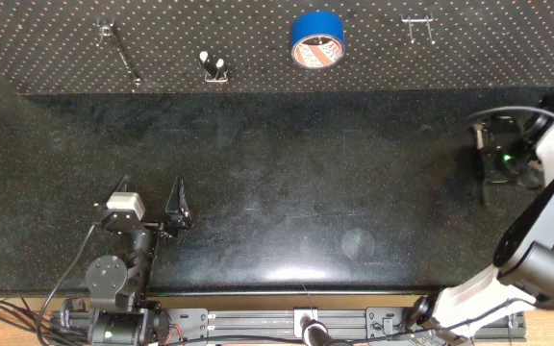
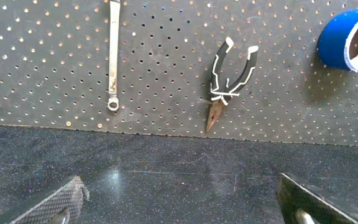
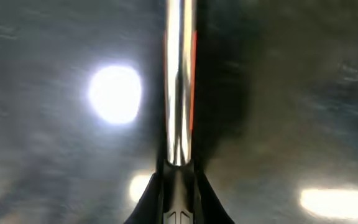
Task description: Place Tools Onto Pegboard
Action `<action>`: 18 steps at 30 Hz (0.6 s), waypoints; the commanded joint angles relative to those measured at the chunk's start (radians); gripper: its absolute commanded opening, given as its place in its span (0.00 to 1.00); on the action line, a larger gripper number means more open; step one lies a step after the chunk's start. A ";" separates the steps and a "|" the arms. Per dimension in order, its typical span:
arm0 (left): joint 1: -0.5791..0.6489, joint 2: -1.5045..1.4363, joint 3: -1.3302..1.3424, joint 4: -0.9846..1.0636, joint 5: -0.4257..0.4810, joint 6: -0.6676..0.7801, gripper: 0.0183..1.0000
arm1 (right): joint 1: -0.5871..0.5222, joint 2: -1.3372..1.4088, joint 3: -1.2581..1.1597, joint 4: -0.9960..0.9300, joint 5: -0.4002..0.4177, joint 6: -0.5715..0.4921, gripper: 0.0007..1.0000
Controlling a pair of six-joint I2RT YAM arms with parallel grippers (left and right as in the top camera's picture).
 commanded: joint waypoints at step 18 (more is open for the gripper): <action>0.004 -0.010 -0.001 -0.006 0.018 -0.002 1.00 | 0.200 -0.690 -0.509 0.609 -0.079 0.343 0.08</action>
